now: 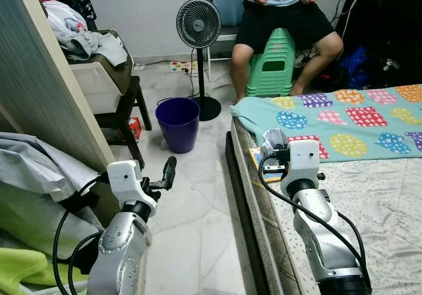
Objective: Clean up the room
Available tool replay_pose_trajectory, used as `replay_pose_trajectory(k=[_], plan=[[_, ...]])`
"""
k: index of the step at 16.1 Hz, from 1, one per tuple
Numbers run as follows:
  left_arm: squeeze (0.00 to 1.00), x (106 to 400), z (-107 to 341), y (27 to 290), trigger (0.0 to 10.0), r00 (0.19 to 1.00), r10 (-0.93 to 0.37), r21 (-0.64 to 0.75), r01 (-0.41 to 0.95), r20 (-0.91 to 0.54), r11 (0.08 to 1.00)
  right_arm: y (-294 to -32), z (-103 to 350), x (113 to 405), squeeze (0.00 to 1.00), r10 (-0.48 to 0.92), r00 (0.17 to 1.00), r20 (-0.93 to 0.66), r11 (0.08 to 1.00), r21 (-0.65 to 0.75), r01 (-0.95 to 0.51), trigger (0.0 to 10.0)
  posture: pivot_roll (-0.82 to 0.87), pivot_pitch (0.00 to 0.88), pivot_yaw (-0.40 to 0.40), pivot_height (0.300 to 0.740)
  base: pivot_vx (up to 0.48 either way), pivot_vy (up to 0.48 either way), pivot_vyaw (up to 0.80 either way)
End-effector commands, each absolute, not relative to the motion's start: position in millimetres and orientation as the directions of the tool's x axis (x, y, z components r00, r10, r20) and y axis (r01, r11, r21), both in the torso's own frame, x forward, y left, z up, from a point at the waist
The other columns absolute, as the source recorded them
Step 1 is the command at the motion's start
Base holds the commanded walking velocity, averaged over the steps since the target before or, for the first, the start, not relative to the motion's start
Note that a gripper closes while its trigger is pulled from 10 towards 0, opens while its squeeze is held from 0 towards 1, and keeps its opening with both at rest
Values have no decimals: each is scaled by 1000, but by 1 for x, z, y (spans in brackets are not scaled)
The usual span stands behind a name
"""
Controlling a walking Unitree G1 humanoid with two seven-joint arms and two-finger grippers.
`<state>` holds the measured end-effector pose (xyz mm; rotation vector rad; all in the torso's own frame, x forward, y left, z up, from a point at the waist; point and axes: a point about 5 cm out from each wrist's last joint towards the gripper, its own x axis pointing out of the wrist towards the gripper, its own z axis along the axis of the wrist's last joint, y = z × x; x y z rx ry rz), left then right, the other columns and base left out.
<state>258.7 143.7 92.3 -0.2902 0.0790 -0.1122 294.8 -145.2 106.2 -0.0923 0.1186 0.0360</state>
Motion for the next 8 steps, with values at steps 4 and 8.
replay_pose_trajectory(k=[4,8], plan=[[0,277,46,150,10000,949,-95,-196,36,-301,980,-133,61,308,0,41,945,-324,989,-120,-84,10000,-120,0,-6,740,0,0,0],[0,295,9,161,10000,860,-83,-215,-31,-504,976,-115,25,314,0,46,871,-489,972,-180,-152,10000,-125,0,0,740,0,0,0]])
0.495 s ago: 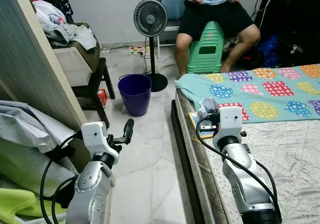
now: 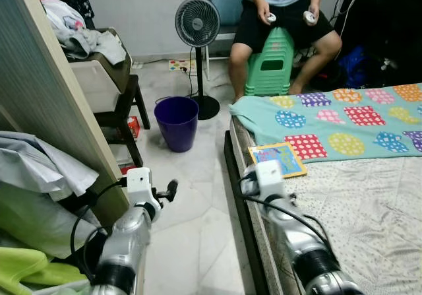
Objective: Clean up the room
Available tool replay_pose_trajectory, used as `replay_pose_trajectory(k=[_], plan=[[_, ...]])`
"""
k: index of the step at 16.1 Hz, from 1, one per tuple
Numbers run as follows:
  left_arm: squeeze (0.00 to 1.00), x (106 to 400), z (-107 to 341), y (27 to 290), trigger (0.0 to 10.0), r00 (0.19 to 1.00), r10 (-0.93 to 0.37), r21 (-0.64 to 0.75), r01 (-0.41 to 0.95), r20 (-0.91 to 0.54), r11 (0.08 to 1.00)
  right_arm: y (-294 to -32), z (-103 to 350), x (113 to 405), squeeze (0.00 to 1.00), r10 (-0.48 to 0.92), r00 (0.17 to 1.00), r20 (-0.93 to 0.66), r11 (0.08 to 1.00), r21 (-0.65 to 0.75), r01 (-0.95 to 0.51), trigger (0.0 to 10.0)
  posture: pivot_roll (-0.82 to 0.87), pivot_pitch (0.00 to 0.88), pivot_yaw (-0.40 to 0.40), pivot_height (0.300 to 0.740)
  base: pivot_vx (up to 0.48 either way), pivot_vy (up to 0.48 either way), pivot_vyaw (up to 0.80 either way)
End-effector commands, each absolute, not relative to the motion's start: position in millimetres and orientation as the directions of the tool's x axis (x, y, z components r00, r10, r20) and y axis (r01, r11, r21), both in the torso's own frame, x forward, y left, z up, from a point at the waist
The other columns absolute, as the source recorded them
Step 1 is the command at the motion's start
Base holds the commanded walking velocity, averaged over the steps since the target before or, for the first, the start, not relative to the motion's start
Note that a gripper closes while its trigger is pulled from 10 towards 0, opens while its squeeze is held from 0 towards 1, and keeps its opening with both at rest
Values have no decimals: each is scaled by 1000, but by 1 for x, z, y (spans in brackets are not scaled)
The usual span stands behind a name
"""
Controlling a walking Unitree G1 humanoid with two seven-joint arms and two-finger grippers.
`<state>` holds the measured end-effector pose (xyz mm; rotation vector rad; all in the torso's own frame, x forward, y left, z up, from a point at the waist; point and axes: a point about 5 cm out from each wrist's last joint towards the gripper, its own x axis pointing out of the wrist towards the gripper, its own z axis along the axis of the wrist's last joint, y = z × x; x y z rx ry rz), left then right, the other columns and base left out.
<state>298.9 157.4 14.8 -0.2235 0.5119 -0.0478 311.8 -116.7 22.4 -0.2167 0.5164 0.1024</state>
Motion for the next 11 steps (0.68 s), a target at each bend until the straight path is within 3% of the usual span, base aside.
replay_pose_trajectory(k=[1,6,8,11], plan=[[0,295,0,165,10000,824,-81,-237,-67,-561,969,-109,24,318,0,62,866,-496,966,-186,-176,10000,-126,0,2,740,0,0,0],[0,284,-20,176,10000,733,2,-222,-209,-680,952,-101,2,306,0,55,801,-596,967,-169,-191,10000,-121,0,-3,740,0,0,0],[0,288,-18,166,10000,741,-48,-211,-128,-670,969,-108,-1,304,0,38,789,-613,962,-192,-195,10000,-121,0,-6,740,0,0,0],[0,288,-18,165,10000,738,-43,-220,-145,-674,965,-108,2,308,0,41,801,-598,964,-188,-189,10000,-133,0,-4,740,0,0,0]])
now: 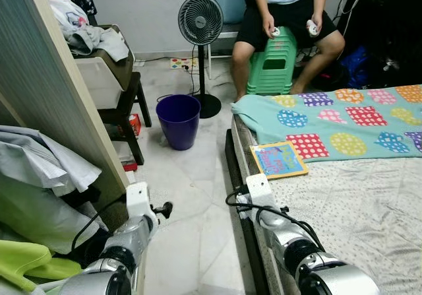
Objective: Clean up the room
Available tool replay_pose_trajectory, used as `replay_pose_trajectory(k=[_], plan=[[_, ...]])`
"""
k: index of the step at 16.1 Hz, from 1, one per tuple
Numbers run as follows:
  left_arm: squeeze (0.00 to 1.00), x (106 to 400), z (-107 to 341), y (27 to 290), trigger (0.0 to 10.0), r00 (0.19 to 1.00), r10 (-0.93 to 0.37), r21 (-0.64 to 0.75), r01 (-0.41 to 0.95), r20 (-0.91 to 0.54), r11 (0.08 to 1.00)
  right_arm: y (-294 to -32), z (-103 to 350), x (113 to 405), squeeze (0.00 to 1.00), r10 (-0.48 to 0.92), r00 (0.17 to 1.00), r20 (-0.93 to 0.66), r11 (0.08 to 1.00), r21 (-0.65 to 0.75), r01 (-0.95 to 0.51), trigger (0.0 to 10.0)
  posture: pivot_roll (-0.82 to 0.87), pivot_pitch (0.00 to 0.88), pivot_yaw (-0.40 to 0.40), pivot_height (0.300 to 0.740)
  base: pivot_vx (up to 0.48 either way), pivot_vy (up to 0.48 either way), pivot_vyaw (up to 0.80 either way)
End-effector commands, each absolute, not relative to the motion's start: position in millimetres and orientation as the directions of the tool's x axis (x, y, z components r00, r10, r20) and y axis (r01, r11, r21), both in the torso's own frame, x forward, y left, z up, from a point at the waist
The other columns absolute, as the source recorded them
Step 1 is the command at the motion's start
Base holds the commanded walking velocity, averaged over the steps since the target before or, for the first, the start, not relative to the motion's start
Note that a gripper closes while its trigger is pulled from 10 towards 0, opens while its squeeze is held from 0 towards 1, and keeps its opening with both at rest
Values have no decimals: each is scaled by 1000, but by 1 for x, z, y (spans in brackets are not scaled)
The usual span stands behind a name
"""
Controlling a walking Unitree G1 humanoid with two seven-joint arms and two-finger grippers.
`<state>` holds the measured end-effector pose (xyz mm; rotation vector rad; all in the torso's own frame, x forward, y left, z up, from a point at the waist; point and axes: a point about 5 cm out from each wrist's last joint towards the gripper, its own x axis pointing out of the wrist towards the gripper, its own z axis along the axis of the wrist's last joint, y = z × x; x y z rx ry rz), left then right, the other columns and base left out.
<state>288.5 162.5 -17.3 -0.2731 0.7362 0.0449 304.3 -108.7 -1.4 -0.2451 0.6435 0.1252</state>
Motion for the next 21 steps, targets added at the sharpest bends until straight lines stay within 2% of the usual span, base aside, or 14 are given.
replay_pose_trajectory(k=[1,4,6,8,13,16,18,21], plan=[[0,287,-19,166,10000,725,-38,-221,-159,-687,962,-107,3,309,0,40,805,-592,959,-204,-198,10000,-141,0,-3,740,0,0,0],[0,289,-17,163,10000,734,-50,-218,-136,-678,966,-107,3,308,0,36,803,-595,957,-212,-199,10000,-142,0,0,740,0,0,0],[0,292,-15,165,10000,744,-41,-219,-143,-667,965,-109,9,314,0,22,831,-555,961,-217,-171,10000,-143,0,2,740,0,0,0],[0,309,3,175,10000,793,-26,-271,-177,-609,946,-123,32,334,0,-3,874,-486,988,-135,-72,10000,-137,0,-2,740,0,0,0],[0,342,55,225,10000,863,65,-199,-189,-501,962,-164,91,374,0,-45,942,-332,969,-243,-40,10000,-131,0,1,740,0,0,0],[0,342,59,239,10000,856,109,-213,-246,-505,946,-187,86,370,0,-118,926,-358,973,-226,37,10000,-137,0,5,740,0,0,0],[0,326,42,247,10000,819,147,-201,-303,-555,931,-194,57,350,0,-148,876,-459,982,-172,76,10000,-140,0,10,740,0,0,0],[0,269,-19,244,10000,661,163,-54,-294,-732,954,-196,5,308,0,-169,778,-604,978,-201,57,10000,-156,0,15,740,0,0,0]])
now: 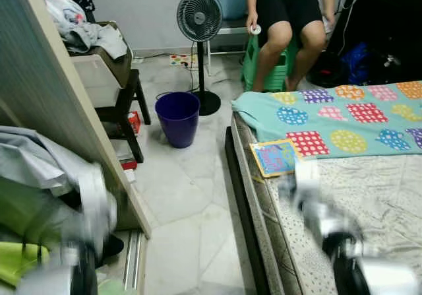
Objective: Clean up the room
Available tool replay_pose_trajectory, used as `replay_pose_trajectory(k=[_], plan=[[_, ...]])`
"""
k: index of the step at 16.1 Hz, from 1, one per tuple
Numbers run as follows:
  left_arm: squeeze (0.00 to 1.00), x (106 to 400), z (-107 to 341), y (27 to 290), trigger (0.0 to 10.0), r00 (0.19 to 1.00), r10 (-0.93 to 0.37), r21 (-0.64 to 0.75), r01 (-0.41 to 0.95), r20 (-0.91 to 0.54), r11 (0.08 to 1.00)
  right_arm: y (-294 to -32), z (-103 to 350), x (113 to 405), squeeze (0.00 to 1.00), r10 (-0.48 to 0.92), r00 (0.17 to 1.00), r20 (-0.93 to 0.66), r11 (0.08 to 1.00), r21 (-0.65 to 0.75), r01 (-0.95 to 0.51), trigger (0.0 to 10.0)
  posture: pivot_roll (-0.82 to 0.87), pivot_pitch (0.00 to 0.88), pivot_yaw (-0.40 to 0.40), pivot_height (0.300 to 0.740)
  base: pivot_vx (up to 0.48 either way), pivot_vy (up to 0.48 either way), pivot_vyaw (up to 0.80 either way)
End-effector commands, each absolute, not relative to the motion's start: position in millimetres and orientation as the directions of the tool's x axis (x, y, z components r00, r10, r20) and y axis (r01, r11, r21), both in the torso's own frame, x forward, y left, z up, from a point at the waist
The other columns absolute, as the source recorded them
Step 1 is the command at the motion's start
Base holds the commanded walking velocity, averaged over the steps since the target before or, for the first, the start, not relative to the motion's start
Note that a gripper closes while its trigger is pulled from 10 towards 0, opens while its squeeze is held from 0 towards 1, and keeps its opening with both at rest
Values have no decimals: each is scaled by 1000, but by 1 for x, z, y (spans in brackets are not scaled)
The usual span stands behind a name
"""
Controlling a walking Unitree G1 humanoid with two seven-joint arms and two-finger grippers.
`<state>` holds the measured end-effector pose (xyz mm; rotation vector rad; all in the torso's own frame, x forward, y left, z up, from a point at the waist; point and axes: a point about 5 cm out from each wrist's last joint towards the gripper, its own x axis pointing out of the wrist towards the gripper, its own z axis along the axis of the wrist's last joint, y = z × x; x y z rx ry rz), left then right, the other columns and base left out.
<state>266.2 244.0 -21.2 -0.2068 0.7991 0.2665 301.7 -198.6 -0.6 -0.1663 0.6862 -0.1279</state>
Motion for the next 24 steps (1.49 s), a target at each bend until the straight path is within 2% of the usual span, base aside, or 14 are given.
replay_pose_trajectory(k=[1,2,4,6,8,11,12,17,20,22,24], plan=[[0,259,-28,242,10000,634,163,-34,-287,-756,957,-196,-1,302,0,-171,764,-623,979,-194,61,10000,-162,0,12,740,0,0,0],[0,236,-46,235,10000,575,152,2,-252,-804,968,-196,-17,285,0,-157,719,-678,975,-220,5,10000,-167,0,5,740,0,0,0],[0,218,-61,226,10000,532,138,-14,-272,-836,962,-202,-34,264,0,-148,642,-752,983,-180,15,10000,-155,0,-21,740,0,0,0],[0,216,-63,219,10000,534,119,-36,-270,-837,962,-205,-41,254,0,-125,617,-777,982,-187,-37,10000,-138,0,-28,740,0,0,0],[0,218,-64,214,10000,523,103,9,-179,-846,984,-203,-51,241,0,-78,565,-821,981,-164,-102,10000,-131,0,-27,740,0,0,0],[0,223,-63,195,10000,513,63,26,-79,-856,997,-203,-54,237,0,-60,559,-827,975,-168,-144,10000,-136,0,-17,740,0,0,0],[0,223,-64,194,10000,513,64,24,-83,-856,996,-207,-54,234,0,-70,558,-827,972,-181,-146,10000,-140,0,-18,740,0,0,0],[0,185,-84,200,10000,440,93,25,-158,-893,987,-237,-67,201,0,-144,511,-848,968,-228,-104,10000,-123,0,-26,740,0,0,0],[0,155,-94,215,10000,378,138,82,-161,-916,984,-240,-79,175,0,-153,457,-876,962,-238,-134,10000,-90,0,-33,740,0,0,0],[0,145,-93,235,10000,364,176,114,-184,-915,976,-237,-81,173,0,-130,453,-882,954,-235,-185,10000,-72,0,-46,740,0,0,0],[0,148,-85,260,10000,410,209,120,-233,-888,965,-199,-85,180,0,-98,507,-856,971,-195,-141,10000,-81,0,-24,740,0,0,0]])
